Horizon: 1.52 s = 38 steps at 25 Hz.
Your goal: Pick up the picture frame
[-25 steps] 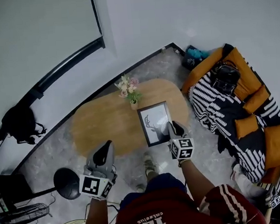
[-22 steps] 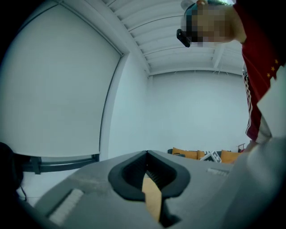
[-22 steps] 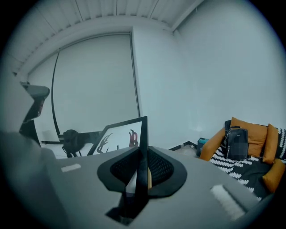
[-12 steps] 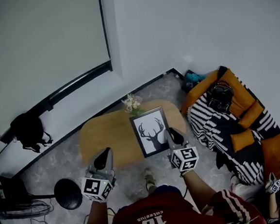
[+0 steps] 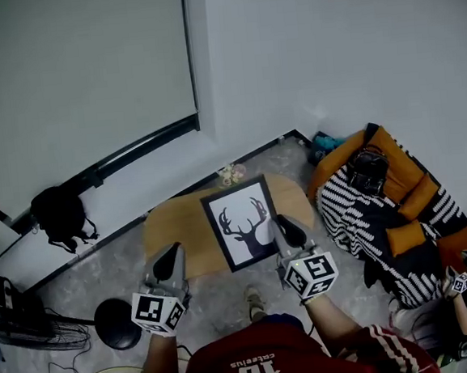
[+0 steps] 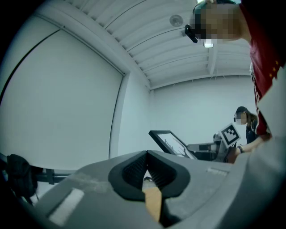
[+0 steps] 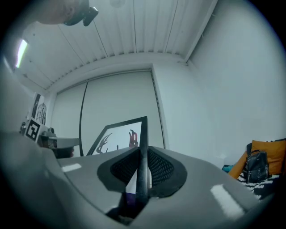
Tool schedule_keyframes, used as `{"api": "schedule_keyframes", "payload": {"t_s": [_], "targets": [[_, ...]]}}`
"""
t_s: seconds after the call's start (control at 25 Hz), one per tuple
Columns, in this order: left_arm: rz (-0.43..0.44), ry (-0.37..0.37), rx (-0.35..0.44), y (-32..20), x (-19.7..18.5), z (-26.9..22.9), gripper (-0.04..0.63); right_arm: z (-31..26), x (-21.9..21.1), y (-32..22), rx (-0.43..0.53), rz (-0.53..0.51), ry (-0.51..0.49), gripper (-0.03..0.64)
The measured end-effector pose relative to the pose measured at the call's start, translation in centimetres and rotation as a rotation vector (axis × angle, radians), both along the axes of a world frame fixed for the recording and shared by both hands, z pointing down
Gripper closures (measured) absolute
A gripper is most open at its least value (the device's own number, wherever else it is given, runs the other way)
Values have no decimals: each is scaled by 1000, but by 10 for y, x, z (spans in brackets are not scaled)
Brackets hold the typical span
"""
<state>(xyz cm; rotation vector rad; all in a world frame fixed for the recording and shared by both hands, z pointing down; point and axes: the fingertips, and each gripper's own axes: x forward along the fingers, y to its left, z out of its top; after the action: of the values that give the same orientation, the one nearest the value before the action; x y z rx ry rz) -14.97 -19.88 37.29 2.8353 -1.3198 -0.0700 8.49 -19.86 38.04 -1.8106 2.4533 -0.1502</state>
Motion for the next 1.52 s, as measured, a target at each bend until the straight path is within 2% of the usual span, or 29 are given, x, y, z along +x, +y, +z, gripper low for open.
{"api": "schedule_keyframes", "payload": {"t_s": [0.2,0.4,0.88,1.52], "targets": [[5,5,21,27,-14,-13,592,-36,-24,38,52,-16,-23,554],[4,26,29,63,-35,-9,592,-48,-42,85,92,-4,-35,554],[1,50,10,77,-45,-25,592,-66,-42,95,81,30,-23,554],[24,52,38,81,-41,-38,592,-74,-44,101,77,47,-23,554]]}}
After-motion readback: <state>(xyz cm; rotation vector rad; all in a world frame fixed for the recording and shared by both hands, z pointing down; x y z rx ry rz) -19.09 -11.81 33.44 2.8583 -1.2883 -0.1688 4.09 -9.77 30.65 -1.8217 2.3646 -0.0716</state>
